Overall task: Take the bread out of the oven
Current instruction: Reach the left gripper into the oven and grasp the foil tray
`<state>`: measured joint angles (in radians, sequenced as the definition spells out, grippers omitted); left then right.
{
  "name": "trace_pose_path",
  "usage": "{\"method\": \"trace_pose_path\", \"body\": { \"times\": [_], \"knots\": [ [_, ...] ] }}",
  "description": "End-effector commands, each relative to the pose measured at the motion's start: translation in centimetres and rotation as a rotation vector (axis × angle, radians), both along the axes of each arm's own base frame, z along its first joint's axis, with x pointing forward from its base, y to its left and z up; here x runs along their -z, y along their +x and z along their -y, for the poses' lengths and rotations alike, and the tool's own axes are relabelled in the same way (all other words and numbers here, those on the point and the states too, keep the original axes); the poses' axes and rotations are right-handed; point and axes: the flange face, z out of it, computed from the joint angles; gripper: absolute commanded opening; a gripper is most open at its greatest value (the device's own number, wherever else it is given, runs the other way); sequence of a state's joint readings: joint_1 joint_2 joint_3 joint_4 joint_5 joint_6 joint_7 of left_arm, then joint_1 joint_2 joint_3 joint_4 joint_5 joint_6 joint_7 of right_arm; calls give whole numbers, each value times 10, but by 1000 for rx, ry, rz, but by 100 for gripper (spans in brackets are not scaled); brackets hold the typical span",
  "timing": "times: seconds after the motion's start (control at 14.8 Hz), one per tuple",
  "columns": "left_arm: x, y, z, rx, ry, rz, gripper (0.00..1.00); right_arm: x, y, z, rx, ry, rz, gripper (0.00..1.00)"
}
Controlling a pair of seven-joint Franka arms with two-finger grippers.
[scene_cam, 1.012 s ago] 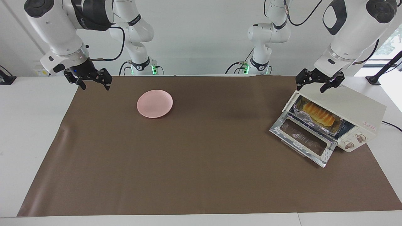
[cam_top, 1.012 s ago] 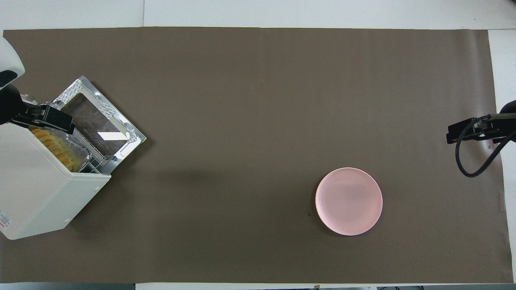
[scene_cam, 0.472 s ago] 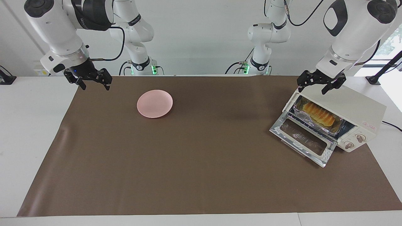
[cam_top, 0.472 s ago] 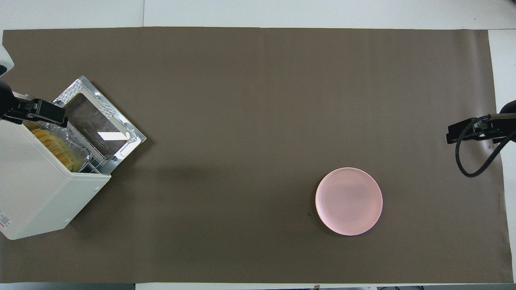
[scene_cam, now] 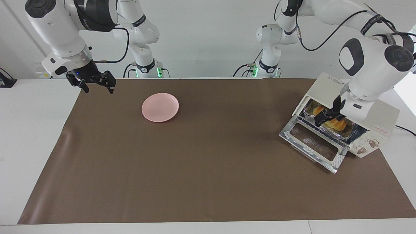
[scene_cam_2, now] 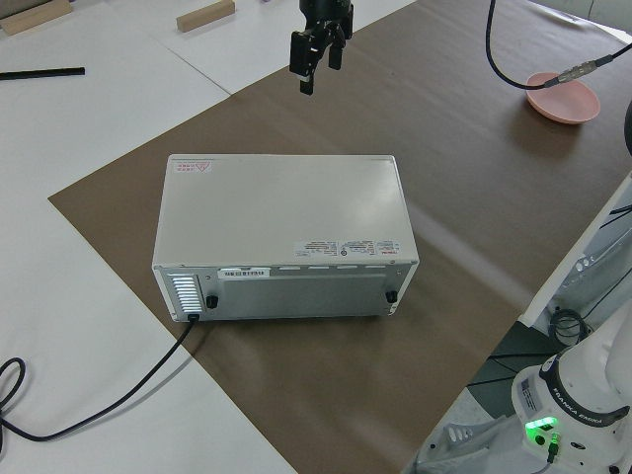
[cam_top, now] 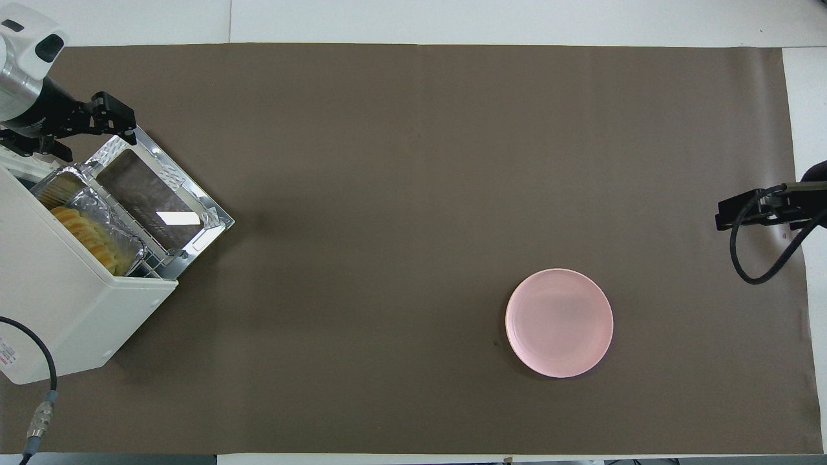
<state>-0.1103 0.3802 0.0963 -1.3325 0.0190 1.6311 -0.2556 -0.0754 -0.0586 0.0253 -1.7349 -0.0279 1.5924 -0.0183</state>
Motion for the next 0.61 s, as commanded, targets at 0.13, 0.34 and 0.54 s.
{"method": "trace_pose_path", "body": {
  "times": [0.13,0.34,0.54],
  "knots": [
    [44,0,-12,-53,122,-13,100,-2,-6,2,15,-7,4,100],
    [73,-18,-15,-127,127,-14,100,-2,-6,2,15,-7,4,100],
    [87,-34,-20,-188,155,-24,100,-2,-6,2,15,-7,4,100]
  ]
}}
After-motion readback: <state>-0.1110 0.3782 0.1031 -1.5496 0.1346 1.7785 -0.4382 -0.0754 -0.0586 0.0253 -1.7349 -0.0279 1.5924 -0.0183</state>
